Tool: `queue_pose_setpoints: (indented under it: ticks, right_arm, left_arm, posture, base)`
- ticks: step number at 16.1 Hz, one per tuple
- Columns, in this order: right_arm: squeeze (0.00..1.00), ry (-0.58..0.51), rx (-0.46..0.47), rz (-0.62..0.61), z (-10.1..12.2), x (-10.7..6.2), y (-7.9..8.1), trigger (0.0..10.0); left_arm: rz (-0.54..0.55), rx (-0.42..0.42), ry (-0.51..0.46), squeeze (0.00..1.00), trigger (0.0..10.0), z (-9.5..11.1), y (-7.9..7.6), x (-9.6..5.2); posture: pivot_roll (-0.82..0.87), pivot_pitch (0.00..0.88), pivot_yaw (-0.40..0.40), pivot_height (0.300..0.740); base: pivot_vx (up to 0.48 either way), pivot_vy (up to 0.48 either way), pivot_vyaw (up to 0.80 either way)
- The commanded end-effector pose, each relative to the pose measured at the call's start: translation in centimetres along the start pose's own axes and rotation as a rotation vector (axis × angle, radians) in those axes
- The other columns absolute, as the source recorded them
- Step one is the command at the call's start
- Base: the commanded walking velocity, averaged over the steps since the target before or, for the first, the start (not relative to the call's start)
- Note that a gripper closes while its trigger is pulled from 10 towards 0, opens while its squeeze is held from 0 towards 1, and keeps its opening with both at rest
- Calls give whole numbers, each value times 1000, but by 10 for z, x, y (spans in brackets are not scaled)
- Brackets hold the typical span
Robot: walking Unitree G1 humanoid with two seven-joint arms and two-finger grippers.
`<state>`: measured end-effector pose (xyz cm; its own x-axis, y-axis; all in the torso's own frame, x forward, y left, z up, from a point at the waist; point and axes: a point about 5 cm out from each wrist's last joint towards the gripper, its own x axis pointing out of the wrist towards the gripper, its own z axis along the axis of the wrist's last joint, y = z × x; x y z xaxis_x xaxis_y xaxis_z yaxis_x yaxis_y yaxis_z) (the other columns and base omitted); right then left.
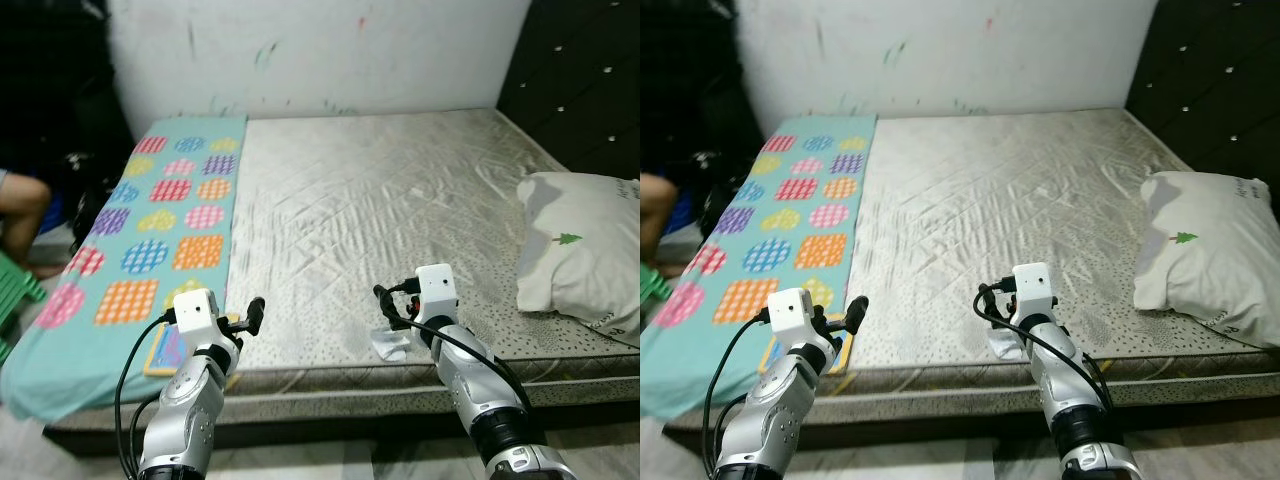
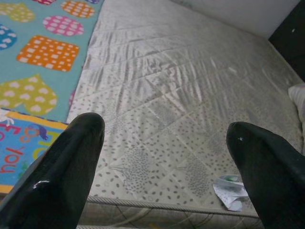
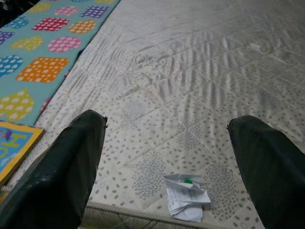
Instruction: Clean up the room
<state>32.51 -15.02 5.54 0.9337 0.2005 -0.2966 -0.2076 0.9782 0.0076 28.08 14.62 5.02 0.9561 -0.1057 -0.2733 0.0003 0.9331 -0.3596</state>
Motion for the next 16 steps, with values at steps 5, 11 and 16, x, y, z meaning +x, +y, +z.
queue_pose_setpoints:
  ticks: [5,11,16]
  right_arm:
    - [0,-27,11,-10,7,2,0,10000]
    - [0,-39,12,-21,9,2,-2,10000]
    - [0,-38,16,-32,8,1,-4,10000]
  left_arm:
    - [-50,-22,-43,0,10000,8,-4,1]
    - [-46,-18,-34,0,10000,7,-4,2]
    - [-47,-17,-31,0,10000,6,-3,2]
  posture:
    - [-94,0,43,740]
    - [-91,0,44,740]
    - [-93,0,44,740]
  base:
    - [302,0,0]
    - [342,0,-148]
    - [0,0,0]
